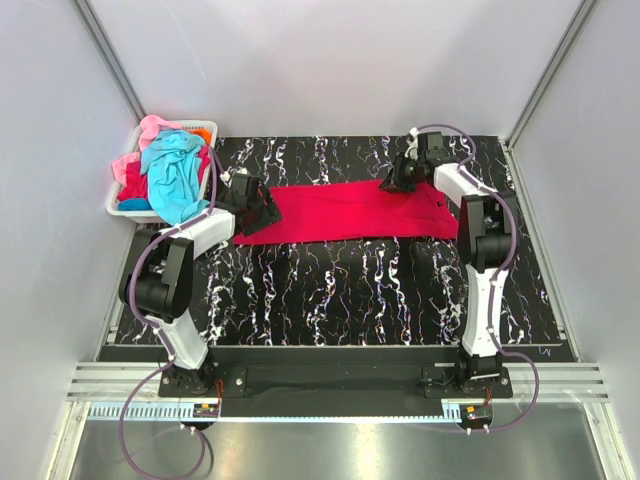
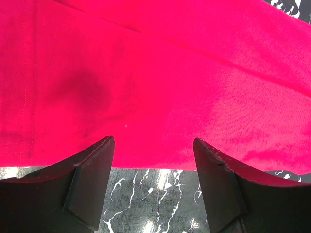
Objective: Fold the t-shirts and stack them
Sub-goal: Fold the tshirt
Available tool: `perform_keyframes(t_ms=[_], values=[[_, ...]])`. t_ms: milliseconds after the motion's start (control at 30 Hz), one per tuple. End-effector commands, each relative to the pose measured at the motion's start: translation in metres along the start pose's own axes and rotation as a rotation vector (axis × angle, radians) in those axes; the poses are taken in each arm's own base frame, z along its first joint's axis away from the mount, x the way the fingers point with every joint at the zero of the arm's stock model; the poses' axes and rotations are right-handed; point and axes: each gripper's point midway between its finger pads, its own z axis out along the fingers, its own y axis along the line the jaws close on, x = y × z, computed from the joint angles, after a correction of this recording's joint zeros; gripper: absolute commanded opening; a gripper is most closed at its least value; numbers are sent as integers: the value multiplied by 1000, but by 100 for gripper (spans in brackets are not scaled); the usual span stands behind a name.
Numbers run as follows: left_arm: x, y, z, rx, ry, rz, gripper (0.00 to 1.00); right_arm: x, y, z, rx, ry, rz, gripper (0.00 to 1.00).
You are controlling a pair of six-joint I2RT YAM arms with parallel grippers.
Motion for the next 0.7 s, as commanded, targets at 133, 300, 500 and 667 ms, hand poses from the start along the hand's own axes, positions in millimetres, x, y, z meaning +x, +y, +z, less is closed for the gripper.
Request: perform_keyframes(t_ms=[133,300,500,667], values=[[-23,-8,-15,29,-100,9,70,-70,46,-71,-26,-347,-123,27],[-24,-10,-19,43,-103,11,70,-72,58,-90,-48,-361,-116,27],[-27,-8,-16,14,-96,29,70,-31,20,-87,105,-267,10,29],[-34,-20,-11,37,-86,26,70,-1,0,-76,143,-204,46,27]])
